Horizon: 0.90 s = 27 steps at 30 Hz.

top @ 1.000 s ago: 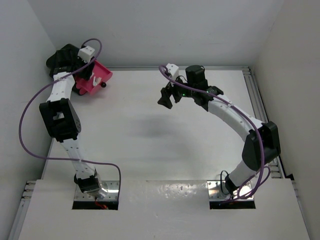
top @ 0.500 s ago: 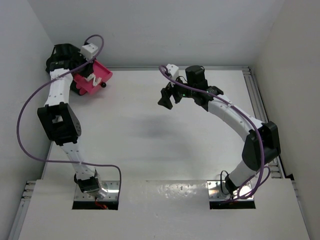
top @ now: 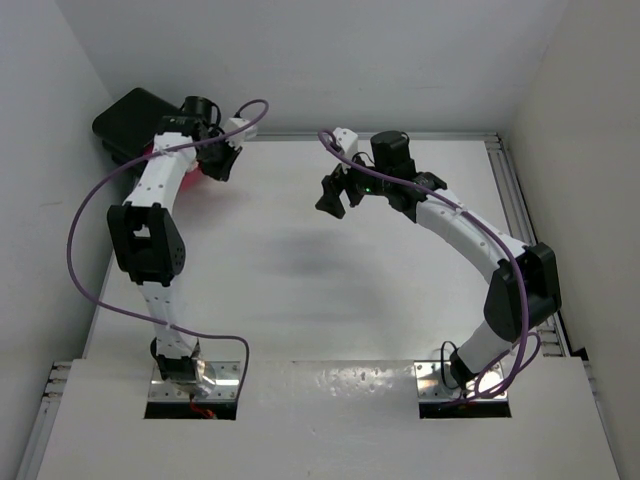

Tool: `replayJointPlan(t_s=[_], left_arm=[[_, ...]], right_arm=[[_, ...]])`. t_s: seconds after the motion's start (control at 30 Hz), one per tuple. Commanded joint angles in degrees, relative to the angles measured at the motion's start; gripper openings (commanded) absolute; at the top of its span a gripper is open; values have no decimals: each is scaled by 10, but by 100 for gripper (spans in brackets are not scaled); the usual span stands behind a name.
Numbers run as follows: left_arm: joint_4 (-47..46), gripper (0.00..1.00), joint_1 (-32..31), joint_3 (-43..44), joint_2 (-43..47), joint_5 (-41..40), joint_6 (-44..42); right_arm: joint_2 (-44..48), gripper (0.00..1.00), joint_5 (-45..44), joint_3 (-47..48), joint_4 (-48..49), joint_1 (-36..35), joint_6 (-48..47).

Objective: Sort the stationery into containers
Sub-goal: Close the drawer

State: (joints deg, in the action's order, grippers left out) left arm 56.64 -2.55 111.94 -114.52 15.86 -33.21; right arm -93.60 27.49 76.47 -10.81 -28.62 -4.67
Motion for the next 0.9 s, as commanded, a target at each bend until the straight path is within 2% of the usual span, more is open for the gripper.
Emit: replayJointPlan(t_s=[0.0,0.03,0.23,0.4,0.57,0.73,0.87], left_arm=[[-14,16,-2,-8,11,-71,63],[-34,14,-9,-26,12,-110,81],[-96,9,-27,-106,16,-222,89],[-186,4,-24,-163,29,-271,92],[-306,4,-24,-224,43,-302,44],[-356,3,-4,-219,19,-324,18],[-379,3,10,-179,4,-334,17]], right_arm=[[12,83,7,3,18,1,6],[12,83,6,2,18,1,7],[11,83,5,0,19,5,8],[12,83,4,-2,19,8,12],[10,83,6,-3,18,9,14],[10,83,7,-4,18,14,16],[16,82,6,-13,18,17,17]])
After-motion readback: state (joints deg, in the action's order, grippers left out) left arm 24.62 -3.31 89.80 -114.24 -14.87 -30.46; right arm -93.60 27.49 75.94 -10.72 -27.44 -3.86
